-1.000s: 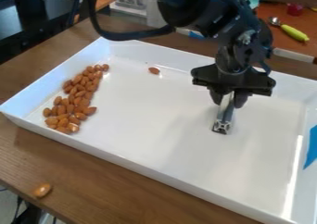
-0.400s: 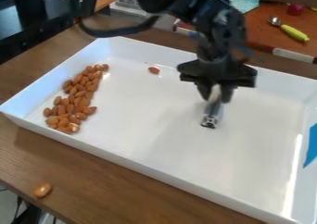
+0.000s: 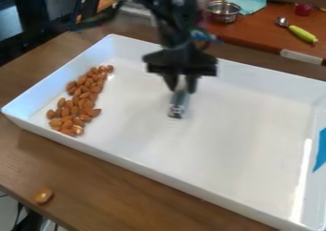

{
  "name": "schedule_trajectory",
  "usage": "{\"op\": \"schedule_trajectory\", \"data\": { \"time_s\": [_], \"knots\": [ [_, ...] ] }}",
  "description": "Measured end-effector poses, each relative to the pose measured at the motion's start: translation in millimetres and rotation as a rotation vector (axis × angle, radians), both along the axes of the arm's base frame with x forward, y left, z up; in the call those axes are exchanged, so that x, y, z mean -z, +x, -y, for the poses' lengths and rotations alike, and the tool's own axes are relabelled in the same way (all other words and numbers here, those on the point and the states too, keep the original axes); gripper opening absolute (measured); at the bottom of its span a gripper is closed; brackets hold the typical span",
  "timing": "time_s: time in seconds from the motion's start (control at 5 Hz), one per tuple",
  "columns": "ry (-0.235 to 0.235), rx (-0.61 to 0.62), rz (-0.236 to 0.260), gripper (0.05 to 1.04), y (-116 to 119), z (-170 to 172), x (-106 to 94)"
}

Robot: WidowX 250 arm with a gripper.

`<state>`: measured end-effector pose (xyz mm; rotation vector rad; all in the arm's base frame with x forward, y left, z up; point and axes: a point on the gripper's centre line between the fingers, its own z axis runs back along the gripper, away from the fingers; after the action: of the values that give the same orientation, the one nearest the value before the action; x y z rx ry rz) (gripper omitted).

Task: Sweep into pile

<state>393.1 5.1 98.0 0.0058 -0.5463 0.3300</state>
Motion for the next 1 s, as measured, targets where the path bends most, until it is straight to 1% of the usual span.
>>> {"op": "schedule_trajectory", "data": {
  "time_s": [0.2, 0.4, 0.6, 0.8, 1.0],
  "knots": [
    [0.017, -0.033, -0.006, 0.349, -12.1, -26.1, -0.4],
    [0.05, -0.056, 0.019, 0.349, -19.5, -37.4, -4.8],
    [0.107, -0.151, 0.04, 0.349, -27.1, -60.6, -8.3],
    [0.171, -0.233, 0.022, 0.349, -36.8, -74.4, -6.2],
    [0.144, -0.217, 0.033, 0.349, -44.6, -67.2, -13.2]
  ]
}}
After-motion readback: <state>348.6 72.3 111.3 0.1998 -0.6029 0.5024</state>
